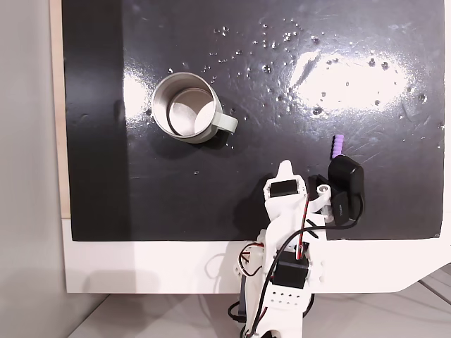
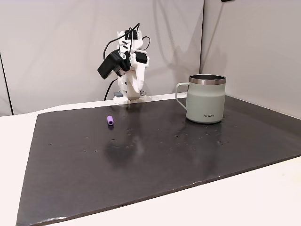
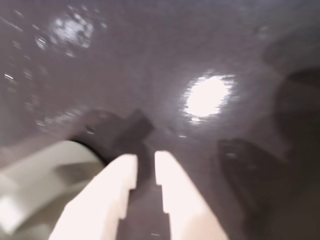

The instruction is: Grasp a pengrip and put it in the cup.

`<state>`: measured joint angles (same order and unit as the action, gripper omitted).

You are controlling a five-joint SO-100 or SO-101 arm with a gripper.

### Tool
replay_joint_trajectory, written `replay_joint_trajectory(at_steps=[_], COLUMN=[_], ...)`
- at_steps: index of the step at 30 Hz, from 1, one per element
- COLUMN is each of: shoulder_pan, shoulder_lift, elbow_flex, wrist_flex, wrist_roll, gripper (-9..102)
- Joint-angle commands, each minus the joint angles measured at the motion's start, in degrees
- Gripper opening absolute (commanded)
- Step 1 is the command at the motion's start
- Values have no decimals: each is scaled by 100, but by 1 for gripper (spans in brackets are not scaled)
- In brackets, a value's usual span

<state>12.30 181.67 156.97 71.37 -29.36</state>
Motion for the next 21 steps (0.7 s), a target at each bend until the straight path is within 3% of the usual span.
replay_joint_trajectory(at_steps=[1,12,21], shoulder_pan=[466,2487,3577], shoulder_lift=[35,-44,-2206], elbow_flex=[-791,-2171,-4025], wrist_flex=[729,1951,2241], wrist_roll=[-1661,-5238,-7444], gripper=[0,0,6])
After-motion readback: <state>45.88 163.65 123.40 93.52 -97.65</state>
